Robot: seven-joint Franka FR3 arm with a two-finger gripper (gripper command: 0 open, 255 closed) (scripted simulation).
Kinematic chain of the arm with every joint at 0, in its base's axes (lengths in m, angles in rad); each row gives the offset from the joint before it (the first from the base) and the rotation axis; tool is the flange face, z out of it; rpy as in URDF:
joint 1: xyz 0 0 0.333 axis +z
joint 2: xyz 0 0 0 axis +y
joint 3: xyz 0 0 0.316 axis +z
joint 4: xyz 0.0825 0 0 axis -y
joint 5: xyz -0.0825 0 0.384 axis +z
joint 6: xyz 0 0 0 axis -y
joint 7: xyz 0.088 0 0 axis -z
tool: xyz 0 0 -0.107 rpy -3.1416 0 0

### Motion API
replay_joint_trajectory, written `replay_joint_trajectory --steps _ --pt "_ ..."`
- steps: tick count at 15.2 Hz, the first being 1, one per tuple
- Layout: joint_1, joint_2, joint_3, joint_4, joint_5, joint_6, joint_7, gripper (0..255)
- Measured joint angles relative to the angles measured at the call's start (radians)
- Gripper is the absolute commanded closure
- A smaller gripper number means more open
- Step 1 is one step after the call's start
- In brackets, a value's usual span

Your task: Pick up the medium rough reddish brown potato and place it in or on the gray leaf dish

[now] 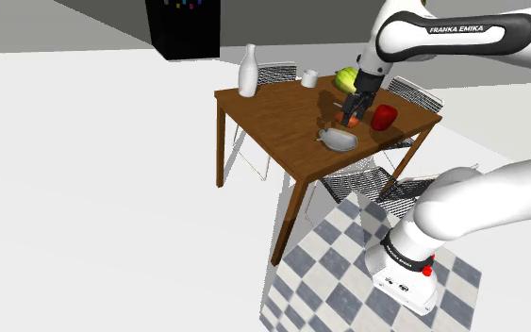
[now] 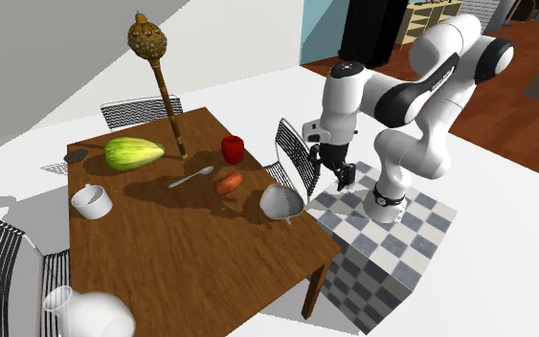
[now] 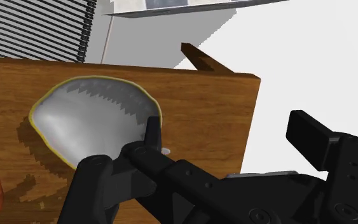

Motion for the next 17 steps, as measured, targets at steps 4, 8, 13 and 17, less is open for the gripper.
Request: replay_joint_trajectory --steps 4,8,13,17 --pt "-0.022 0.084 -0.059 0.014 -0.031 0.094 -0.056 0" --pt "-0.044 0.187 -0.134 0.052 -0.05 0.187 -0.131 0" --pt "-0.059 0.332 -0.219 0.119 -0.037 0.296 -0.227 0" --pt "-0.065 0.474 -0.283 0.207 0.017 0.369 -0.32 0"
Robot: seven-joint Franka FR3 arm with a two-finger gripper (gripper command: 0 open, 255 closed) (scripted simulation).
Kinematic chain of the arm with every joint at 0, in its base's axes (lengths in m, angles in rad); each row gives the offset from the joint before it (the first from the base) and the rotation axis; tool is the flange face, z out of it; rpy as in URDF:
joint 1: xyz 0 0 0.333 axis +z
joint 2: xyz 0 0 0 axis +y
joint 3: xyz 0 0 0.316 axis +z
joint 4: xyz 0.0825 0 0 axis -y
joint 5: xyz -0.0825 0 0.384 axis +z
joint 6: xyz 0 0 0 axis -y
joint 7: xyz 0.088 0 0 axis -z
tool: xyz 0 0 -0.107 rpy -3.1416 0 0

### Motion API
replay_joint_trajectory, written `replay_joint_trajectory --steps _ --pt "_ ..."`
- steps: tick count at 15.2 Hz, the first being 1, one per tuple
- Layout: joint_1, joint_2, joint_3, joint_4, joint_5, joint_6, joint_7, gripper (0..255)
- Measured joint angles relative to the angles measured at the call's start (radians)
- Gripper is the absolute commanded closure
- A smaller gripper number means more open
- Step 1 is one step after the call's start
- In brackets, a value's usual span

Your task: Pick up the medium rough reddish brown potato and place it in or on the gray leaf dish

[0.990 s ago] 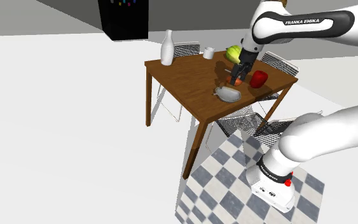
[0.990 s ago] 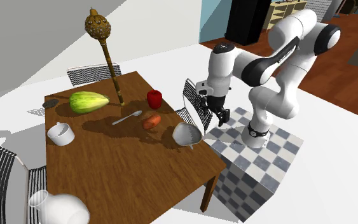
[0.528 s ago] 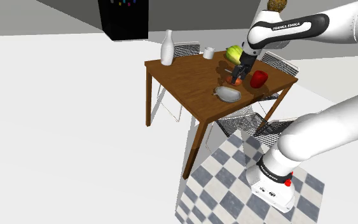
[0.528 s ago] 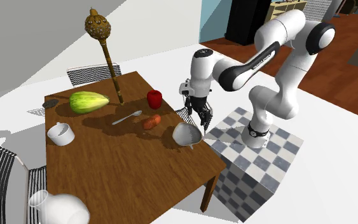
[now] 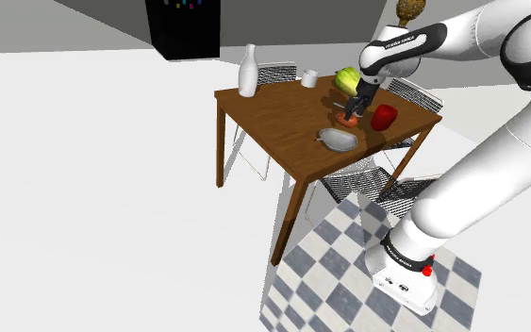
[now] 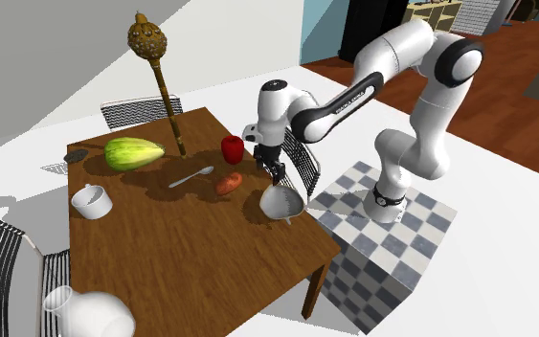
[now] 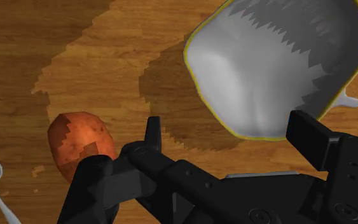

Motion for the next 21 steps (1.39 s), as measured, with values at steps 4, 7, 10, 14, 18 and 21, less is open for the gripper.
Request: replay_joint_trajectory --steps 4,7,10,14,18,21 --pt "-0.02 0.121 -0.048 0.077 0.073 0.055 -0.098 0" --pt "-0.046 0.236 -0.069 0.164 0.155 0.082 -0.182 0" --pt "-0.086 0.343 -0.074 0.266 0.235 0.086 -0.255 0" --pt "-0.13 0.437 -0.063 0.324 0.307 0.115 -0.318 0" --pt "-0.142 0.48 -0.048 0.323 0.339 0.153 -0.337 0" --pt "-0.146 0.492 -0.043 0.319 0.349 0.167 -0.343 0"
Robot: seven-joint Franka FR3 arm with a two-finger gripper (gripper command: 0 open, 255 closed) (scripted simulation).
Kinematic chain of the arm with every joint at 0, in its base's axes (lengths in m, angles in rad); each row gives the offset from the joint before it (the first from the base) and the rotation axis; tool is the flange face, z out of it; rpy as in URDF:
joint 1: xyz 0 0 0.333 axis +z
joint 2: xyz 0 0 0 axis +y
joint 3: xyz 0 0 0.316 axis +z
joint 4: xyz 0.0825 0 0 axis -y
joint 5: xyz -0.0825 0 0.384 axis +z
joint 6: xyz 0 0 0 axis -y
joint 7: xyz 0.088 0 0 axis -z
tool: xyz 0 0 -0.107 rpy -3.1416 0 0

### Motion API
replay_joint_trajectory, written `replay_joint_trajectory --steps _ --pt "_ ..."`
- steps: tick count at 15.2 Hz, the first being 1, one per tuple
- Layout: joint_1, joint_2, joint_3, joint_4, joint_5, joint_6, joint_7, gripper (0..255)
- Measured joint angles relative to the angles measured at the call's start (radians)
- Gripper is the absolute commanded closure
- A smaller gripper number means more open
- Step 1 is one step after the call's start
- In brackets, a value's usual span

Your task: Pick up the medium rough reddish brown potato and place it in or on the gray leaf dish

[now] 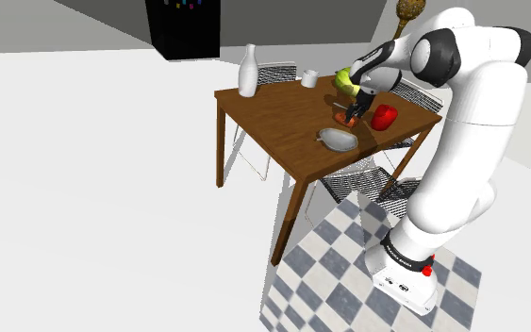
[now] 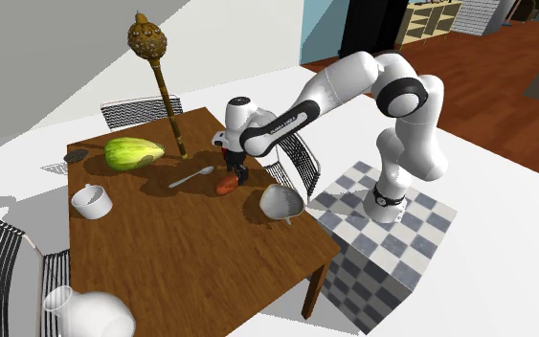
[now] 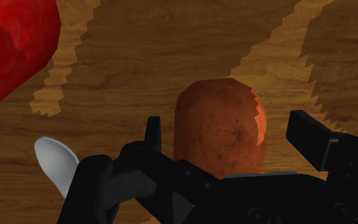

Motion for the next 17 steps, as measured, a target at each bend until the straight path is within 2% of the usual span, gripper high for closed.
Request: replay_joint_trajectory --steps 5,6,17 --pt "-0.001 0.002 0.001 0.001 0.002 0.001 -0.001 0" --pt "-0.001 0.002 0.001 0.001 0.002 0.001 -0.001 255" --pt "0.001 -0.001 -0.001 0.004 -0.002 -0.004 0.002 255"
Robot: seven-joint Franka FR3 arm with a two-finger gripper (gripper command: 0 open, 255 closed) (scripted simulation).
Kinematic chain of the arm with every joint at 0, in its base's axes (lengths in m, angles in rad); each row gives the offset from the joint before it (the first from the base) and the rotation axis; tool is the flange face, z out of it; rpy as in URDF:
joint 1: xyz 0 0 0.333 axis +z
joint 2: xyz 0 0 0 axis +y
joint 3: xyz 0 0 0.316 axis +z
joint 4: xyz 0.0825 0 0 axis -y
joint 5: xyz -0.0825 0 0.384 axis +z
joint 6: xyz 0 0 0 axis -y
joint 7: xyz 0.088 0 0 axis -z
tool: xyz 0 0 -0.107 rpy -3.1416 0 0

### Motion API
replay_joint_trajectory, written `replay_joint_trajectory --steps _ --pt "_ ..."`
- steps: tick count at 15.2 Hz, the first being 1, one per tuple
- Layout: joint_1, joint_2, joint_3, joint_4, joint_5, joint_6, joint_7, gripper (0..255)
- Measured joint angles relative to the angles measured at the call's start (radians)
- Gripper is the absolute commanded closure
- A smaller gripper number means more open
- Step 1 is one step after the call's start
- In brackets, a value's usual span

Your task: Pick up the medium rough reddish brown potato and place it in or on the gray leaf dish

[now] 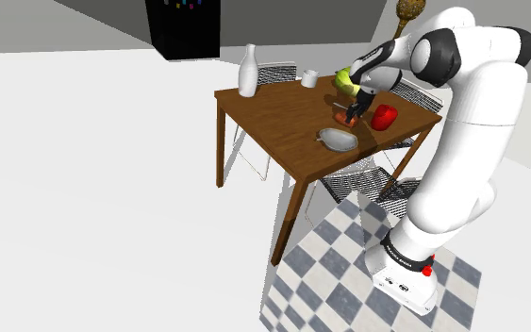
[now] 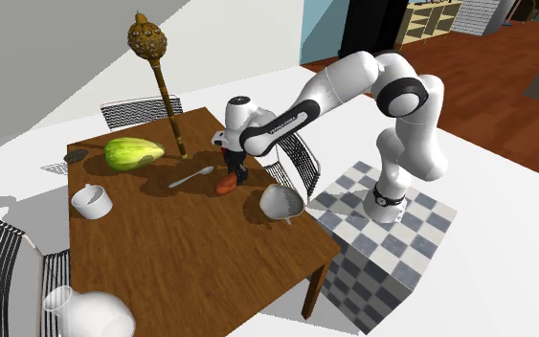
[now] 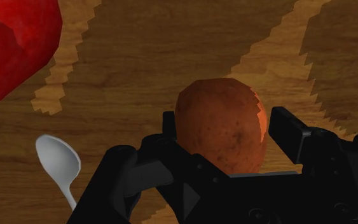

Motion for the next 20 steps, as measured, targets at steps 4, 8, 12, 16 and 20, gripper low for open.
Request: replay_joint_trajectory --steps 4,8,12,16,20 --pt "0.007 -0.025 -0.01 0.016 -0.021 -0.038 0.014 255" --pt "0.014 -0.053 -0.021 0.041 -0.045 -0.085 0.03 255" --pt "0.022 -0.077 -0.028 0.061 -0.066 -0.125 0.046 255" --pt "0.025 -0.098 -0.035 0.09 -0.084 -0.172 0.058 255" --pt "0.03 -0.121 -0.041 0.118 -0.103 -0.219 0.071 255"
